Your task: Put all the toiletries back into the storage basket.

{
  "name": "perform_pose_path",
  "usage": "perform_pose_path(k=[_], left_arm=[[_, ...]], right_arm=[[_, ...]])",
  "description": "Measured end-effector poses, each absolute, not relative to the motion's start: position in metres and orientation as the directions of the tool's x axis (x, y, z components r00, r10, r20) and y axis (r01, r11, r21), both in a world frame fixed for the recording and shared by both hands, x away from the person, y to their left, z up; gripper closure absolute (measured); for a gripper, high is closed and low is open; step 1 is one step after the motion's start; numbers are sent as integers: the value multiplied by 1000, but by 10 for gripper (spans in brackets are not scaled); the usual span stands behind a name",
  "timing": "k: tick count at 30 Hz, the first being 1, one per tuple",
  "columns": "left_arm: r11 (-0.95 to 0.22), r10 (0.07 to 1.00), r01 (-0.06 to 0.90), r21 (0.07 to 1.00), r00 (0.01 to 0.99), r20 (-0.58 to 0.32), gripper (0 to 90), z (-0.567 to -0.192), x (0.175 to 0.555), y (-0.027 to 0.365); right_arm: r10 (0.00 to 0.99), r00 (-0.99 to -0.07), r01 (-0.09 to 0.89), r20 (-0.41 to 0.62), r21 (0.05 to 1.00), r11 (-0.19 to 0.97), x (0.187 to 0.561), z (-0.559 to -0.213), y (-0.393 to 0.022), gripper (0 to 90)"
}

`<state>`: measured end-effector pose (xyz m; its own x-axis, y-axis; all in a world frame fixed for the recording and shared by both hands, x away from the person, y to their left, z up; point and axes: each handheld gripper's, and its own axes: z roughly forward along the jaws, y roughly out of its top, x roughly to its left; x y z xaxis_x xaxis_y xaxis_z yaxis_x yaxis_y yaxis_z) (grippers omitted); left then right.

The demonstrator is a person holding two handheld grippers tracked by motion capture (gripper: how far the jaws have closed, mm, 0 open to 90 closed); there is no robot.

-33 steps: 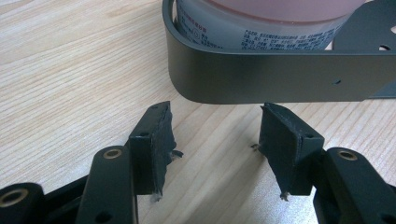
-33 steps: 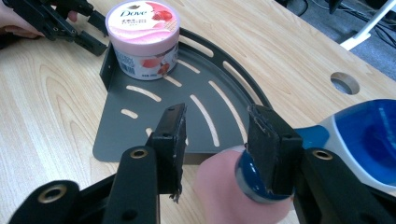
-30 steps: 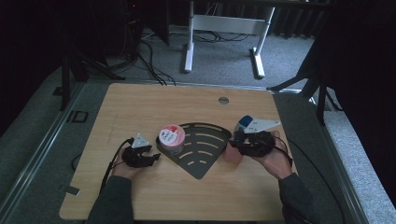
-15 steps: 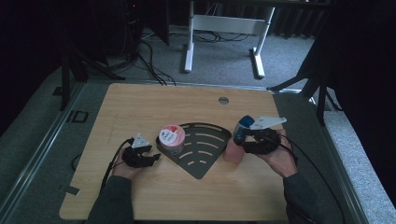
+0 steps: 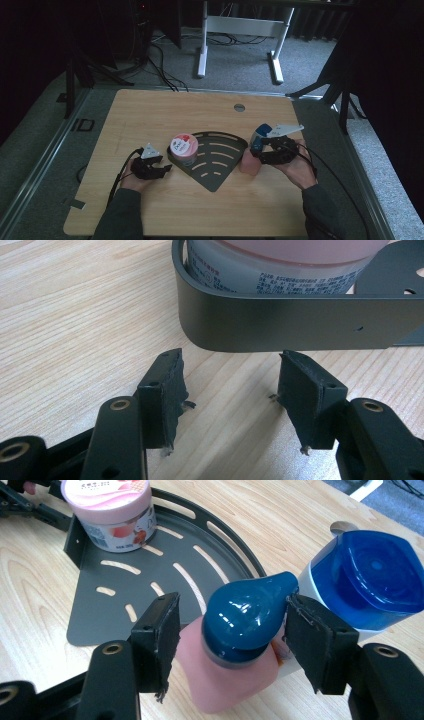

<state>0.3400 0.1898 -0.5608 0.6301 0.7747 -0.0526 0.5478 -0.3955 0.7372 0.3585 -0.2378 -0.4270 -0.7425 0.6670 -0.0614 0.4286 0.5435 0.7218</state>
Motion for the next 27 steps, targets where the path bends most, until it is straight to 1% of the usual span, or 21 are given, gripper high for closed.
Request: perform_pose_path(k=[9,14,22,27], left_arm=[[-397,774,546,737,632,-51,440,-561,340,190],[-397,773,547,737,632,-53,439,-561,340,190],[-395,774,548,738,631,-54,440,-561,340,190],[-395,774,548,737,631,-54,440,-561,340,190]], right_arm=[[668,-742,441,-55,710,549,369,-435,-233,404],[665,-745,446,-59,698,561,373,-439,-231,476],[654,-756,455,-24,699,551,374,-440,-234,518],[638,-770,455,-11,692,561,373,-438,-235,527]])
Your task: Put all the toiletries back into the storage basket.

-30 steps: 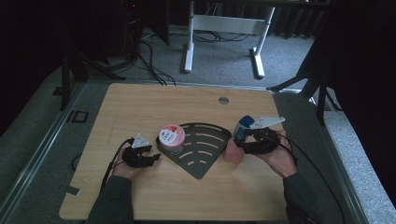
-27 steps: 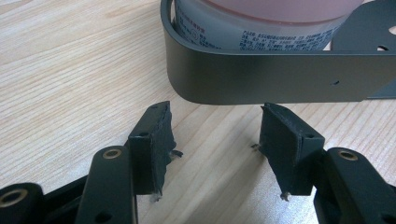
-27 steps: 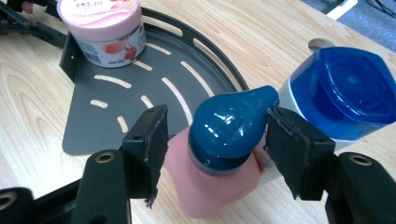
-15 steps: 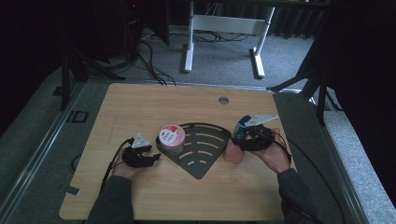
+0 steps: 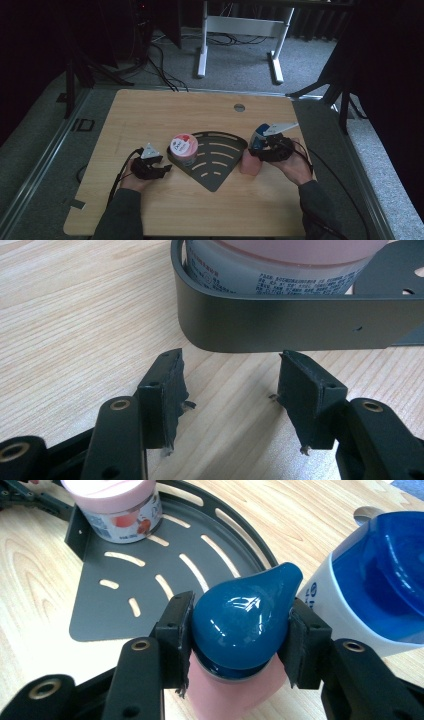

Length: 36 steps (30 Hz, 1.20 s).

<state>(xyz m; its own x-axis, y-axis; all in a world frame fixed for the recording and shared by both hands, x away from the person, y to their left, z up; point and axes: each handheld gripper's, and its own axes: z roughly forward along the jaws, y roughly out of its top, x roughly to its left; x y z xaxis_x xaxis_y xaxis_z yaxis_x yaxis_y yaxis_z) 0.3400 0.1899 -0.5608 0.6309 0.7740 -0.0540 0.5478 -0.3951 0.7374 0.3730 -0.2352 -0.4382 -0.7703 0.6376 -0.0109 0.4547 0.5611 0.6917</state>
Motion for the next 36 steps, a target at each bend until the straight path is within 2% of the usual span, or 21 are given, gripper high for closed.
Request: perform_pose_path(k=[36], left_arm=[[-392,773,548,739,631,-58,439,-561,340,190]], right_arm=[[539,-841,401,-49,613,681,354,-428,-225,530]])
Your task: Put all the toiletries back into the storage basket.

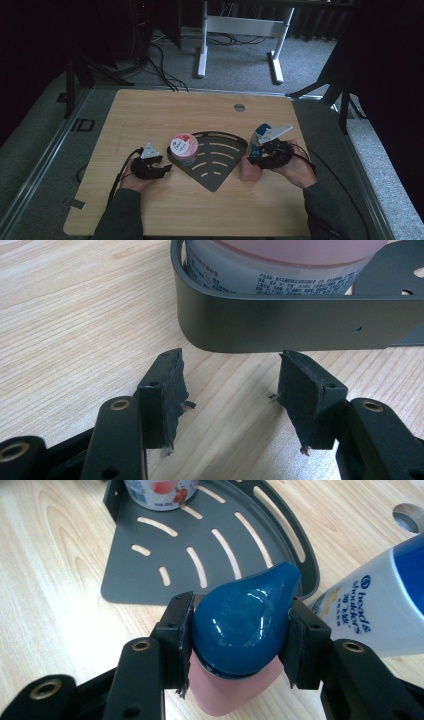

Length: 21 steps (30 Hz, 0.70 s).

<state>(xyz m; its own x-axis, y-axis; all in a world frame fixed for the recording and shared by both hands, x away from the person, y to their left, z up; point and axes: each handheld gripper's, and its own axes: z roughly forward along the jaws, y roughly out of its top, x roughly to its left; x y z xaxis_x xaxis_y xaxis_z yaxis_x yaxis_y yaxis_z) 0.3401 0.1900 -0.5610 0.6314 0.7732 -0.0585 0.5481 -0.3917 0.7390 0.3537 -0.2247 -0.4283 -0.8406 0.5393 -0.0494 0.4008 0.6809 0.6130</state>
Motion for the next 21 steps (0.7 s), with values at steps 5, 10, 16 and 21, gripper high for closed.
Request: perform_pose_path(k=[5,10,16,21], left_arm=[[-394,773,547,738,632,-56,438,-561,340,190],[-396,772,548,737,633,-56,438,-561,340,190],[-396,771,548,737,634,-57,437,-561,340,190],[-397,770,548,737,635,-58,436,-561,340,190]], right_arm=[[516,-856,385,-40,617,686,349,-426,-224,530],[492,-870,363,-42,620,696,344,-422,-221,530],[469,-883,353,-34,610,709,341,-421,-216,531],[440,-897,334,-29,606,722,337,-421,-210,531]])
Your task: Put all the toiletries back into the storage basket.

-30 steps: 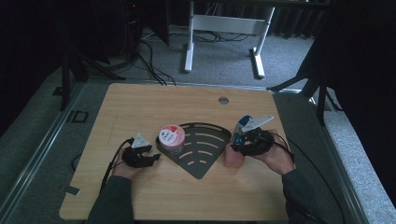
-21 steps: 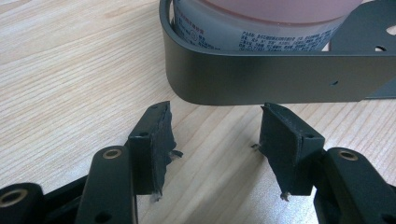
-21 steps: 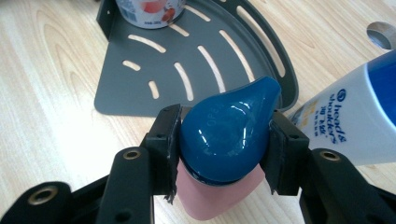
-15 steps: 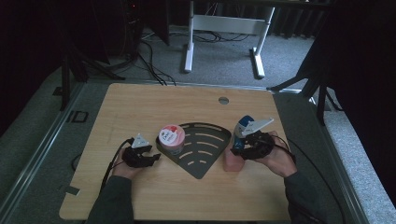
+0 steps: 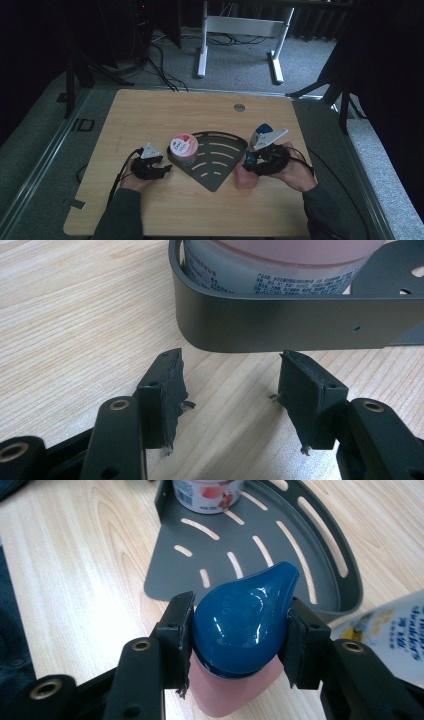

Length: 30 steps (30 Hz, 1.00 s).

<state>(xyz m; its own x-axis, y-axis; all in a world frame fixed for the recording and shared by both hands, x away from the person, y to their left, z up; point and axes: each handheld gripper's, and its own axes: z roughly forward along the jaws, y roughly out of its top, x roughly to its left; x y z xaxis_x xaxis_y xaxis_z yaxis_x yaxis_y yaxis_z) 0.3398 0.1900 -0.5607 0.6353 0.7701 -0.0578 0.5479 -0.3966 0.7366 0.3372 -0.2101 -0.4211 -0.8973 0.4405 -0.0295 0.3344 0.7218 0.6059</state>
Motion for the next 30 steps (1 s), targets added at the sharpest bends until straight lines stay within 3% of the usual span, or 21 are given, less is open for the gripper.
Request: perform_pose_path(k=[30], left_arm=[[-394,769,548,738,636,-62,433,-561,340,190]], right_arm=[[356,-934,275,-2,631,726,331,-419,-171,531]])
